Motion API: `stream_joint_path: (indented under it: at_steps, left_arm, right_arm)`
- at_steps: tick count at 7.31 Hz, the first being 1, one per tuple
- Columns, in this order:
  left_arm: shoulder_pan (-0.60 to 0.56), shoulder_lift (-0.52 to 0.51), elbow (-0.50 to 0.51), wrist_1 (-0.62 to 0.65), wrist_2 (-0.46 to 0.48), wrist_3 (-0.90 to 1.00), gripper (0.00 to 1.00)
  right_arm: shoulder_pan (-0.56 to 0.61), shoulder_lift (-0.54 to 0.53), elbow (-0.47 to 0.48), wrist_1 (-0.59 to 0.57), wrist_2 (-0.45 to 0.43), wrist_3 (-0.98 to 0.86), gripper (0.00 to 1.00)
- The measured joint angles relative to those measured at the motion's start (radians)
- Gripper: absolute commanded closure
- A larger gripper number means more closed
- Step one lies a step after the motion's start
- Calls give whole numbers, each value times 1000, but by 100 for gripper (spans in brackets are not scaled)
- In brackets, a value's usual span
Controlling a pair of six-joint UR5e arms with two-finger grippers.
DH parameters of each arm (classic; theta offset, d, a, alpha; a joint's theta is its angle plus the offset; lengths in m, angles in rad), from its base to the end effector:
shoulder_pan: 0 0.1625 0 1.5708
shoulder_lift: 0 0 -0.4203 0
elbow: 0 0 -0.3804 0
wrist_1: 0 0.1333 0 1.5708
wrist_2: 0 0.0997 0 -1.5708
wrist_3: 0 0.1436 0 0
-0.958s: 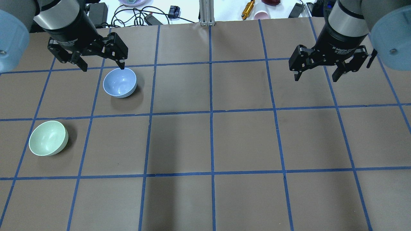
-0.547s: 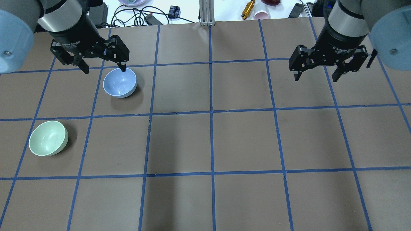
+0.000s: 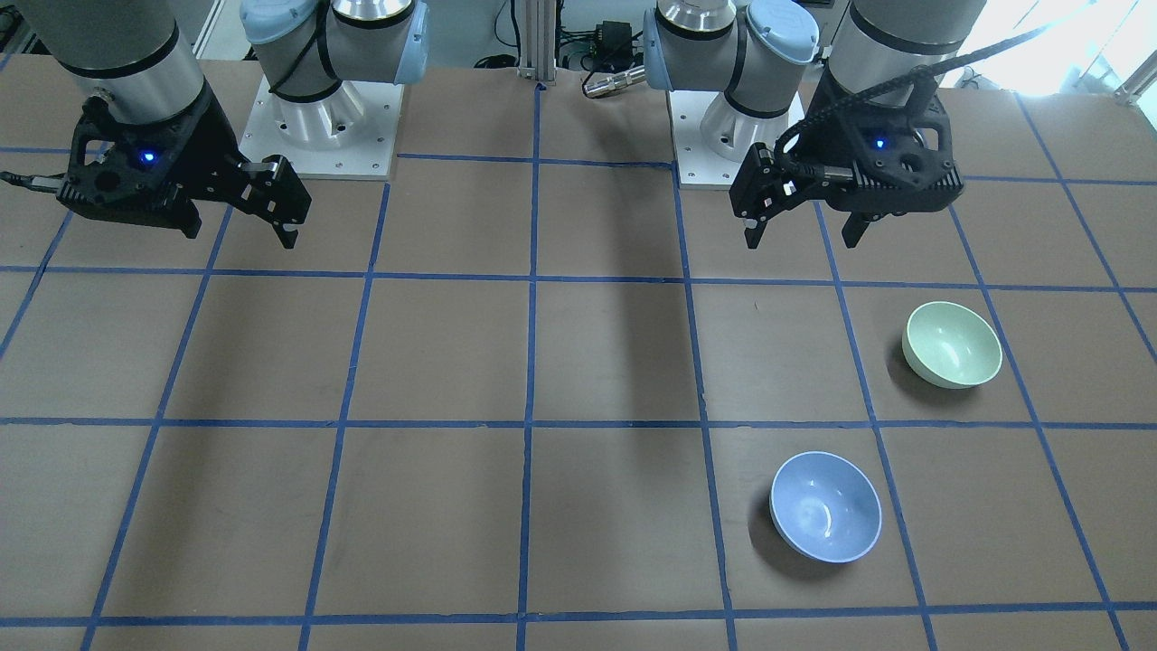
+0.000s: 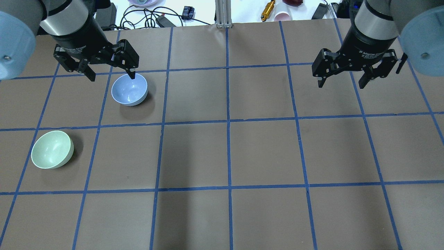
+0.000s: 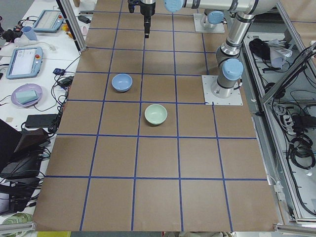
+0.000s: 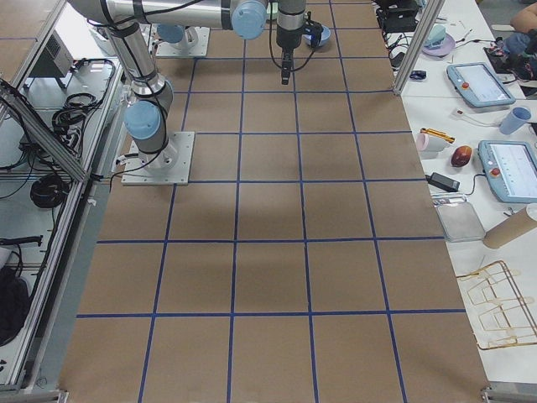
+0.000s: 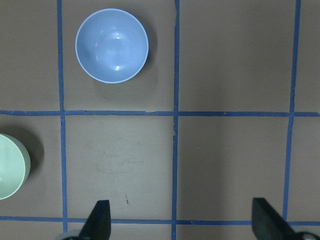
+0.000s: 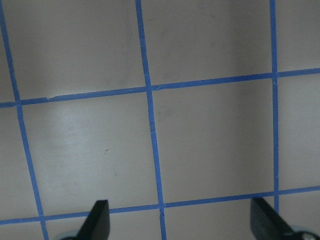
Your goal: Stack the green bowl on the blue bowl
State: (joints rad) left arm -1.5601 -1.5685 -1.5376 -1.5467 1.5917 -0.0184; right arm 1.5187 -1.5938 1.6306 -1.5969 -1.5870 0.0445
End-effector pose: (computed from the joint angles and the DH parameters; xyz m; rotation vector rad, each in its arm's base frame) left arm -0.1251 -0.4886 0.4589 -0.0464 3.1192 -0.0931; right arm 0.1064 -0.4748 0.4241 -0.1508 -3.1217 -0.0168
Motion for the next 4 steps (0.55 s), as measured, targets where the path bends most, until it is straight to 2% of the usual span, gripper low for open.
stream_joint_path:
  at_steps: [2,4]
  left_arm:
    - [67,2,-5,-17,-4,27,0]
    - [209,4,-50,-28,-13,192,0]
  right_arm:
    - [0,0,0,0,0,0,0]
    - [0,0,0,0,-1,0,0]
